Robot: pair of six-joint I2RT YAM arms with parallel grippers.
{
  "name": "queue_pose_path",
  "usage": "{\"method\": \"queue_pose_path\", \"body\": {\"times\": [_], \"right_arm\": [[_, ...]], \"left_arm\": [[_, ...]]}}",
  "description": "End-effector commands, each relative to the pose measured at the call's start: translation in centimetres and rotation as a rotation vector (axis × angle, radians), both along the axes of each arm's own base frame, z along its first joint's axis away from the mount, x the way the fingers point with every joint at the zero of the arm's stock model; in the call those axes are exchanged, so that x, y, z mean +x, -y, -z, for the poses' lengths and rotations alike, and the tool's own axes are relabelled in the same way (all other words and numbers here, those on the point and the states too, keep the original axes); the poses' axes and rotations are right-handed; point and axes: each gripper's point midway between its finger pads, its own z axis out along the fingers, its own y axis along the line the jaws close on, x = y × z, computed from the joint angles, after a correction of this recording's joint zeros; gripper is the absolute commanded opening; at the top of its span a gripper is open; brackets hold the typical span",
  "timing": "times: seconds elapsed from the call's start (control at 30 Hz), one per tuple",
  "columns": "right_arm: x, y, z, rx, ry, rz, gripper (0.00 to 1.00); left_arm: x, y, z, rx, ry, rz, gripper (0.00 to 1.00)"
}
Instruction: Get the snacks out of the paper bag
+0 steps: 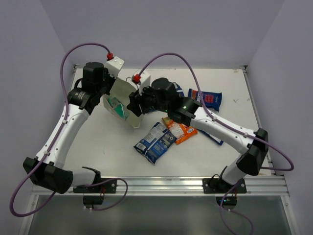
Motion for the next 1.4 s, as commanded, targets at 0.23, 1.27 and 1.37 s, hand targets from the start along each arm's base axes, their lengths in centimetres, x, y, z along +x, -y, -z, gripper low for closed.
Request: {"method": "queue_pose_path", "body": {"times": [0.23, 1.27, 1.37], "right_arm": [[2.5, -3.2, 2.2, -0.065, 0.065, 0.02, 0.54], [1.8, -3.5, 8.7, -0.197, 0.095, 0.094, 0.81], [1.2, -3.7, 5.6, -0.151, 0.128, 0.058, 0.81]], "left_arm": [[0.1, 1.2, -5.5, -0.063, 0.218, 0.074, 0.0], [-4.6, 2.8, -3.6, -0.184, 0.311, 0.21, 0.0], [-4.7, 2.8, -2.8, -0.192, 0.296, 0.202, 0.0]]}}
